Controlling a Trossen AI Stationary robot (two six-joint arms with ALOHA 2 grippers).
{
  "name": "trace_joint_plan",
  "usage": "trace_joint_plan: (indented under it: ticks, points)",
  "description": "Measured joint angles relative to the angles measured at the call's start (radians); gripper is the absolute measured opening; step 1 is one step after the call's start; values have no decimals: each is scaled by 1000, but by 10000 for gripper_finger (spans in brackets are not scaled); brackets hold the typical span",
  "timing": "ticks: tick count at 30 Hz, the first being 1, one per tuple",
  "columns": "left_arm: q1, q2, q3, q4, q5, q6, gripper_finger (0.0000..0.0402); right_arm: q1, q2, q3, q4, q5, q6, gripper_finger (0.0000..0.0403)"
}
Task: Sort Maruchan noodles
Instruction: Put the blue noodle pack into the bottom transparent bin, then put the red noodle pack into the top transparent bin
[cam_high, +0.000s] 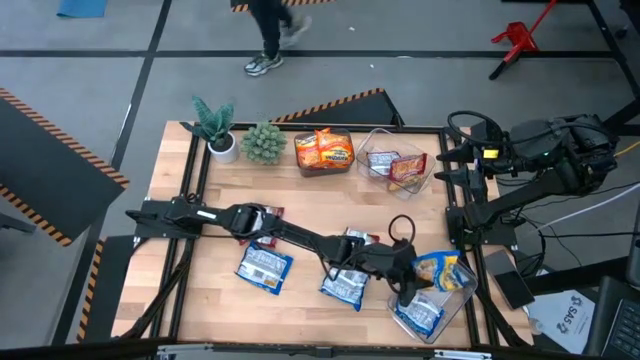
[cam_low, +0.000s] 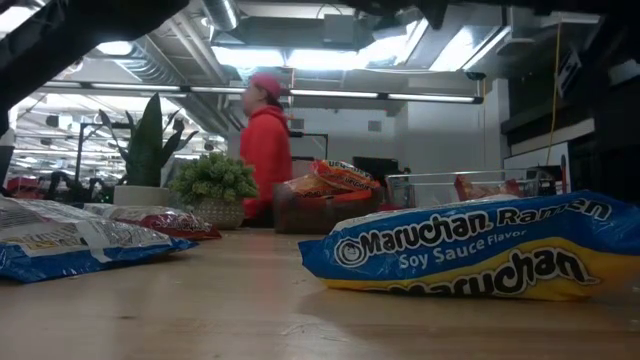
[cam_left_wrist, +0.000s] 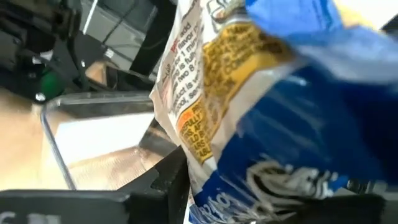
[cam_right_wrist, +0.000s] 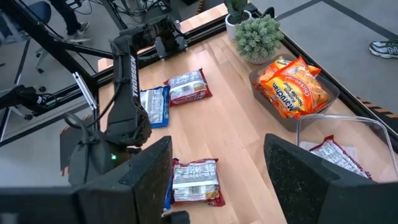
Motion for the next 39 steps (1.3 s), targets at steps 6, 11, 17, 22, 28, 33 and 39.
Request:
trace_joint_plan:
  ticks: [6,11,17,22,28,33,39]
  points:
    - [8,10,0,5,37,14,181,0,0,0,0,0,0,237]
    - [25,16,-1,-12,61,14,211,0,0,0,-1,-2,0,237]
    - [47,15,-1,18,47,35,244,0,0,0,-2,-2,0,237]
    - [90,12,8,4,149,1,249,0,0,0,-16,-2,-1,237]
    - [177,-73,9,-97,609,-37,246,0,-2,-71,-24,5,-3,237]
    - [250,-244,10,-674,816,203,245,0,-2,-164,-20,-55,-1,237]
    - [228,-484,10,-1381,540,564,245,0,-2,-266,38,-66,-5,237]
